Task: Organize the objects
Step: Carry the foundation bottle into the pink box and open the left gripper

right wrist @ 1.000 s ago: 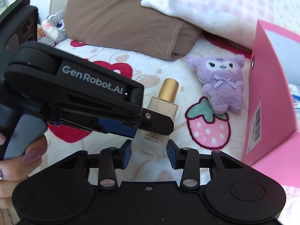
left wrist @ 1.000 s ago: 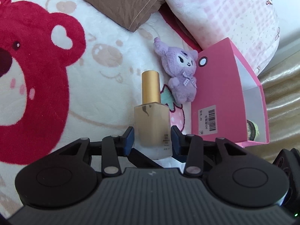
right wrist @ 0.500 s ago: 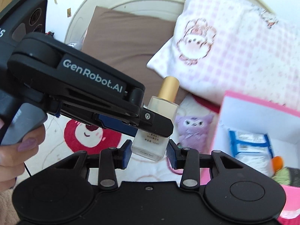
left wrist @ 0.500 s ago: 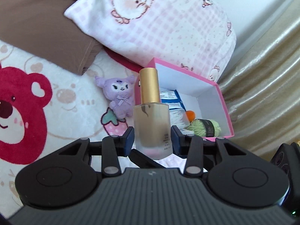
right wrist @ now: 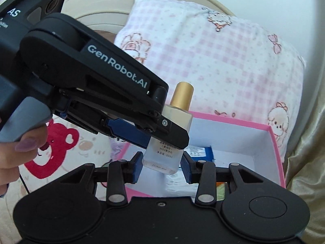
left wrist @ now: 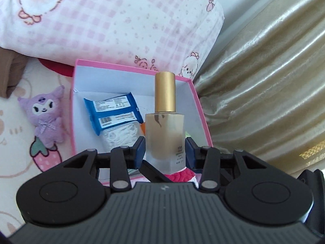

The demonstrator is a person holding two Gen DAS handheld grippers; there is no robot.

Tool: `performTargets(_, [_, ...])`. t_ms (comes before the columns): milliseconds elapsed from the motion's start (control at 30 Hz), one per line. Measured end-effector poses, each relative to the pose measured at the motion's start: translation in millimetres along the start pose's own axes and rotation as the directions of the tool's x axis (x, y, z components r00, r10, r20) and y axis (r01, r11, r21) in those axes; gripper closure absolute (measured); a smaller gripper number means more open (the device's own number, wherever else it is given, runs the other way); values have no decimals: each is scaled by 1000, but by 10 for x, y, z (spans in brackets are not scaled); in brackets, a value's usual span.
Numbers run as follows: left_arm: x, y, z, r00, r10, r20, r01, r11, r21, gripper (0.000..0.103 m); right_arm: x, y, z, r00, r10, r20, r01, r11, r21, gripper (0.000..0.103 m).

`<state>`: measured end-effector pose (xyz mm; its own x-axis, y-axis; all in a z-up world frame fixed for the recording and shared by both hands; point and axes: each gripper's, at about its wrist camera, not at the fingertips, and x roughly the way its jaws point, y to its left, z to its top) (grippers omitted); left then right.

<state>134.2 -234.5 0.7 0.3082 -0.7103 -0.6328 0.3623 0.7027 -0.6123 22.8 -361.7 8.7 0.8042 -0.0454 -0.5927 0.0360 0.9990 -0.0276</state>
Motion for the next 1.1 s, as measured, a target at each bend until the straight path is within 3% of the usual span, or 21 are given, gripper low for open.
performTargets(133, [470, -120, 166, 998, -28, -57, 29, 1000, 12, 62, 186, -362, 4, 996, -71, -47, 73, 996, 58, 58])
performTargets(267, [915, -8, 280, 989, -120, -81, 115, 991, -72, 62, 396, -622, 4, 981, -160, -114, 168, 984, 64, 59])
performTargets(333, [1087, 7, 330, 988, -129, -82, 123, 989, -77, 62, 527, -735, 22, 974, -178, -139, 189, 979, 72, 59])
performTargets(433, [1346, 28, 432, 987, -115, -114, 103, 989, -103, 62, 730, -932, 79, 964, -180, -195, 201, 975, 98, 59])
performTargets(567, [1685, 130, 532, 977, -124, -174, 90, 977, -193, 62, 952, -1032, 107, 928, -217, -304, 255, 963, 89, 59])
performTargets(733, [1944, 254, 536, 970, -120, -210, 63, 964, -258, 63, 1113, -1071, 103, 895, -199, -398, 246, 967, 71, 59])
performTargets(867, [2122, 367, 553, 965, -121, -231, 43, 947, -318, 65, 1321, -1067, 75, 867, -228, -444, 259, 966, 9, 60])
performTargets(1100, [2358, 363, 527, 956, -100, -276, 8, 949, -315, 73, 1440, -1148, 8, 837, -252, -485, 282, 959, -12, 64])
